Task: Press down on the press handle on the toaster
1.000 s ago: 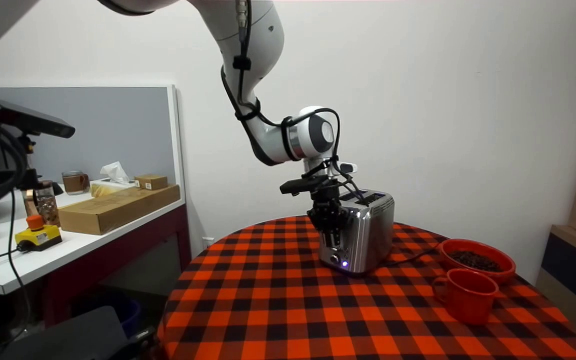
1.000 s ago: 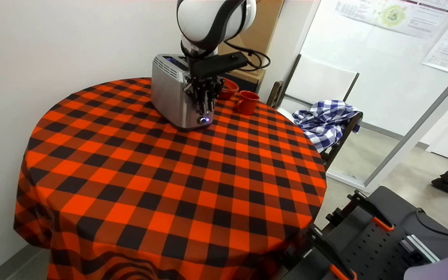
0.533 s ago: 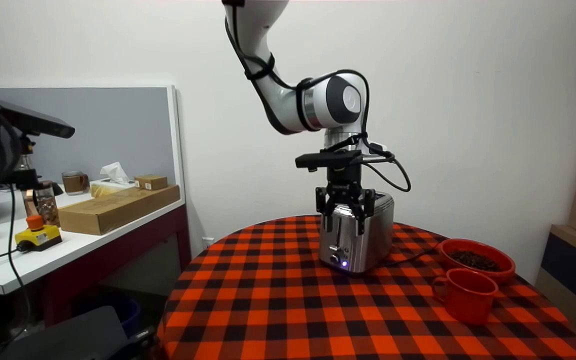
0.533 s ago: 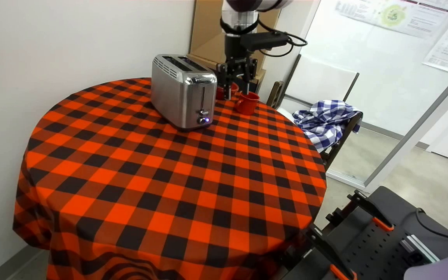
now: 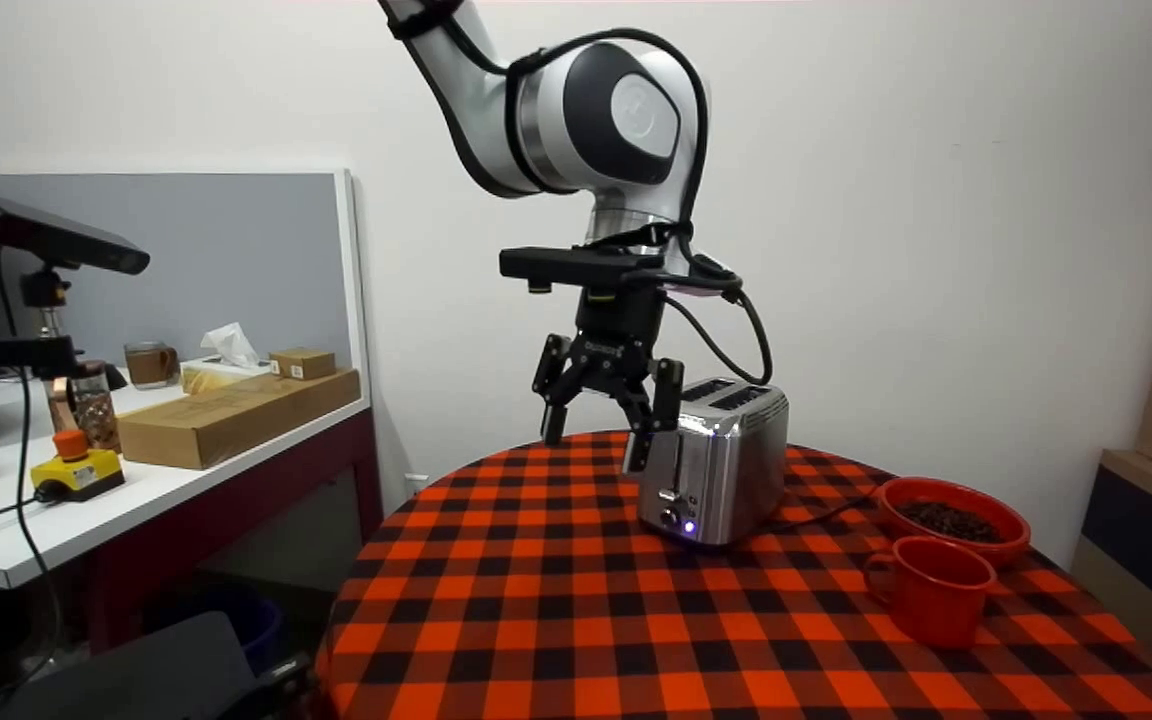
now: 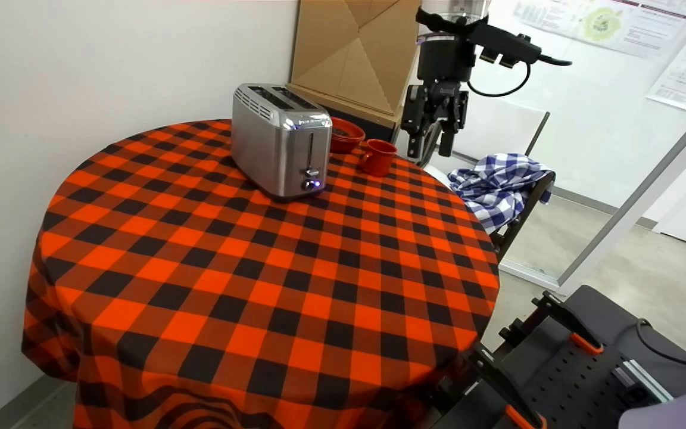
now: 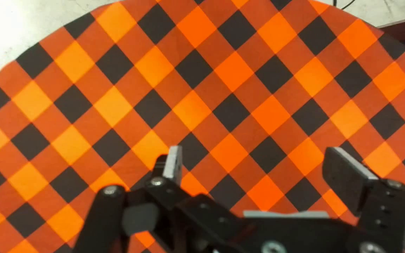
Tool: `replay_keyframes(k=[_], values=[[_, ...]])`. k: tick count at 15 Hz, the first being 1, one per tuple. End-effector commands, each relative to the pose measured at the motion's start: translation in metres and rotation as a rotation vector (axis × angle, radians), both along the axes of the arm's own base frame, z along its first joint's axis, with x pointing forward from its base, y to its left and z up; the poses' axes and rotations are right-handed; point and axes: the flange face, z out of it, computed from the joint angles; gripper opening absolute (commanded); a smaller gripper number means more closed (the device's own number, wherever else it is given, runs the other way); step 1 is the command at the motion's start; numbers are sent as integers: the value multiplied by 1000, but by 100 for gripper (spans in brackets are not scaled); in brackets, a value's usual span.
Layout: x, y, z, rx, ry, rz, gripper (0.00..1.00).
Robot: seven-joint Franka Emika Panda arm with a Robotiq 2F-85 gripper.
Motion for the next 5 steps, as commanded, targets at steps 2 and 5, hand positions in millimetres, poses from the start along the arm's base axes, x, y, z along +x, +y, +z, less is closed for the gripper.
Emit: replay_keyframes(k=[2,5], values=[[1,0,3,0,-7,1,100],[5,2,-5,0,4,3,100]])
